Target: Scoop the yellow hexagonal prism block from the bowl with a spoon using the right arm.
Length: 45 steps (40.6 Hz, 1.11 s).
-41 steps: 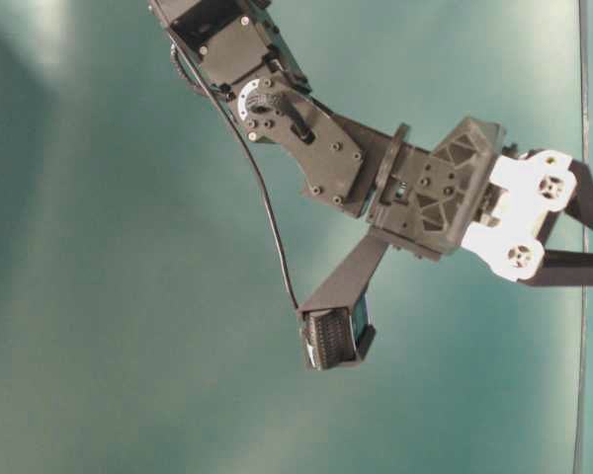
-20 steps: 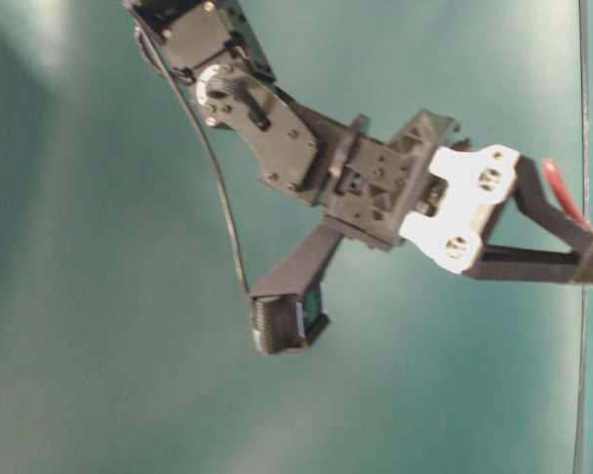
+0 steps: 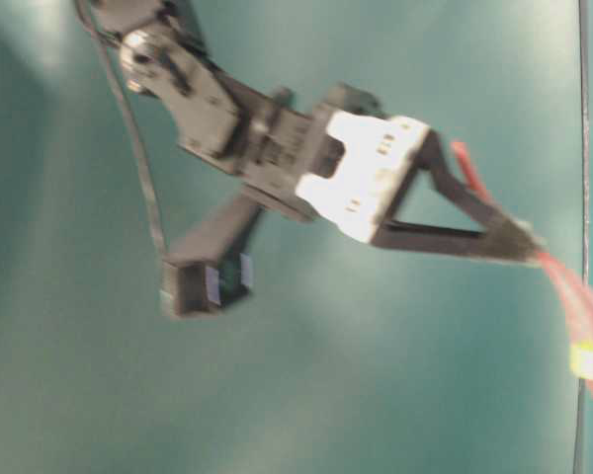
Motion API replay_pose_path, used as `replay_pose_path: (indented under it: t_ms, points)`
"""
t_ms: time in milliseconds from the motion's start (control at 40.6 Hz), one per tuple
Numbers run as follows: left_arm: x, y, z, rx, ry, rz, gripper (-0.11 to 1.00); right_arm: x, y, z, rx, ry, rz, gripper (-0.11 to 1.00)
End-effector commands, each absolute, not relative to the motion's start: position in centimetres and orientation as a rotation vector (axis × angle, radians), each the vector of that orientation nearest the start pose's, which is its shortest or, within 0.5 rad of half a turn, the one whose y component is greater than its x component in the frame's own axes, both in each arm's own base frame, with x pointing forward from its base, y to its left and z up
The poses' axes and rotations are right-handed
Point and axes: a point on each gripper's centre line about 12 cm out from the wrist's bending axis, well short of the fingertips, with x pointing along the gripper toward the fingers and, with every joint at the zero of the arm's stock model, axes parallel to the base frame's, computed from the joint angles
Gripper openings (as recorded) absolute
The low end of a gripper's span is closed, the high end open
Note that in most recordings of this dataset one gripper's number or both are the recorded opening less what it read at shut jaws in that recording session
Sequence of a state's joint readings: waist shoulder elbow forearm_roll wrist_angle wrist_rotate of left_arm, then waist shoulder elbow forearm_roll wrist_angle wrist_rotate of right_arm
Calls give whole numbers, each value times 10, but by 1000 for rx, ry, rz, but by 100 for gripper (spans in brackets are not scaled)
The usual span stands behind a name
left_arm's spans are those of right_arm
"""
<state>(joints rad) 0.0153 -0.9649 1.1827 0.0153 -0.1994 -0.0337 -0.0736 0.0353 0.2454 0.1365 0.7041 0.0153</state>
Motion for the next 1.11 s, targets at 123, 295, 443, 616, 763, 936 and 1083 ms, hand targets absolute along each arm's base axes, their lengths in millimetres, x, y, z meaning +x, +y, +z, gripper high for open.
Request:
replay_pose_path:
  t_ms: [123, 295, 443, 616, 763, 936, 1083]
  points:
    - [201, 3, 288, -17, -3, 13, 0, 404, -31, 293, 180, 892, -62, 24]
    - [201, 3, 288, -19, -5, 13, 0, 387, -33, 316, 171, 877, -67, 24]
    - [201, 3, 289, -19, -9, 11, 0, 378, -32, 329, 164, 853, -67, 24]
    - [201, 3, 289, -19, -14, 13, 0, 376, -32, 334, 162, 842, -67, 24]
    - [202, 3, 289, -17, -11, 13, 0, 375, -32, 334, 162, 843, -67, 24]
    - [202, 3, 289, -17, -14, 13, 0, 376, -33, 334, 155, 839, -71, 24]
    - [202, 3, 289, -14, -12, 13, 0, 376, -34, 334, 146, 838, -74, 24]
